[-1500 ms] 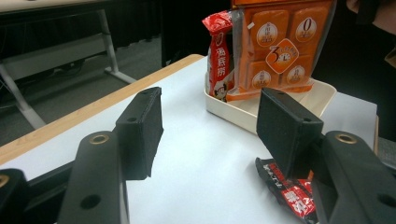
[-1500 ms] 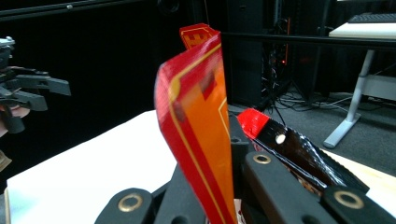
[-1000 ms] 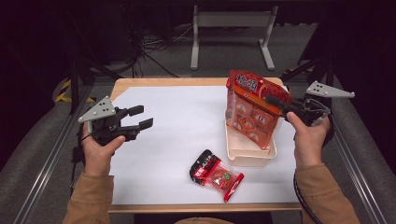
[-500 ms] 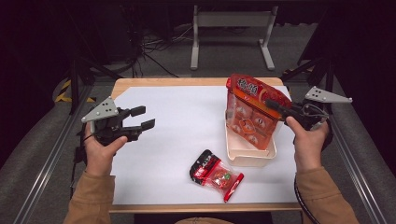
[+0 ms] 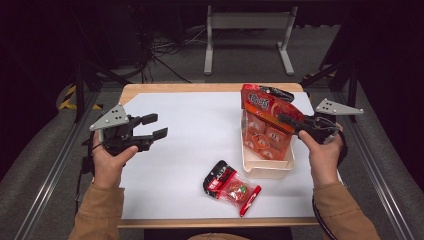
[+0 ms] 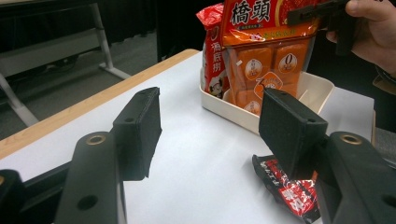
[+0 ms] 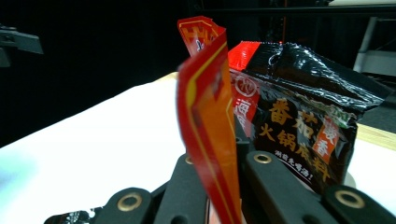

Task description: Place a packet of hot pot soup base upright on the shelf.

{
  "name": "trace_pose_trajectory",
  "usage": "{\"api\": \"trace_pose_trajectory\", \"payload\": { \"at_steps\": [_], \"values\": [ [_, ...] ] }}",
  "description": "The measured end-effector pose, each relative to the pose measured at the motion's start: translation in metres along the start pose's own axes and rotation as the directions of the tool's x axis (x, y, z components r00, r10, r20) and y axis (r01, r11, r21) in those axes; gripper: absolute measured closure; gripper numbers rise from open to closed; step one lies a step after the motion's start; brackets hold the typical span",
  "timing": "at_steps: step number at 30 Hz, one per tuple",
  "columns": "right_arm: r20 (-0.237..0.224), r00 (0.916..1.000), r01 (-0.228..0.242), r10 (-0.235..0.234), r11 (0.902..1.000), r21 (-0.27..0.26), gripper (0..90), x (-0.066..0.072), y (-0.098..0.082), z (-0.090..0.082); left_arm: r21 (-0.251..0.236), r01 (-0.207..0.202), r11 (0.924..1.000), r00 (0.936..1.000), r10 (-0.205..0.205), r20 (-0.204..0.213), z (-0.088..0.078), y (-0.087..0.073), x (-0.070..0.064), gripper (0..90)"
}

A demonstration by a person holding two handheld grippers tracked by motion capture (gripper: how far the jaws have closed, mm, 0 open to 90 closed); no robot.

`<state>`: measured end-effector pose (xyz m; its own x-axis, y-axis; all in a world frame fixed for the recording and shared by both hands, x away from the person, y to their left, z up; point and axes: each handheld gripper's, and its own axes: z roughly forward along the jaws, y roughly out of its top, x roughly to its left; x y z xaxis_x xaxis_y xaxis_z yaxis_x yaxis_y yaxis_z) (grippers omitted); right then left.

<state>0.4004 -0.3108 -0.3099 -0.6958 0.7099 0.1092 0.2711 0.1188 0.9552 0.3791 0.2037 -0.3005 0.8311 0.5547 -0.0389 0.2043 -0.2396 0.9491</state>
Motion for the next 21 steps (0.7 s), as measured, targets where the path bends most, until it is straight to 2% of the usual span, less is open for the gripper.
{"api": "trace_pose_trajectory", "payload": {
  "at_steps": [6,12,18,21],
  "values": [
    [0.026,0.9996,0.014,-0.014,0.9998,0.018,89.3,0.000,-0.003,-0.004,0.013,0.005,0.9999,1.0000,-0.005,0.000,0.002,-0.004,0.000,38.1],
    [0.034,0.9994,-0.012,0.011,0.9998,0.018,89.3,-0.004,-0.011,-0.012,0.031,0.013,0.9994,0.9999,-0.013,-0.001,0.003,-0.012,0.000,36.5],
    [0.042,0.9991,-0.009,0.008,0.9996,0.026,88.8,-0.003,-0.011,-0.013,0.049,0.033,0.9982,0.9993,-0.034,0.013,0.007,-0.016,0.000,36.0],
    [0.049,0.9988,-0.010,0.009,0.9995,0.030,84.4,-0.004,-0.010,-0.014,0.064,0.032,0.9974,0.9992,-0.034,0.022,0.011,-0.017,-0.002,35.4]
  ]
}}
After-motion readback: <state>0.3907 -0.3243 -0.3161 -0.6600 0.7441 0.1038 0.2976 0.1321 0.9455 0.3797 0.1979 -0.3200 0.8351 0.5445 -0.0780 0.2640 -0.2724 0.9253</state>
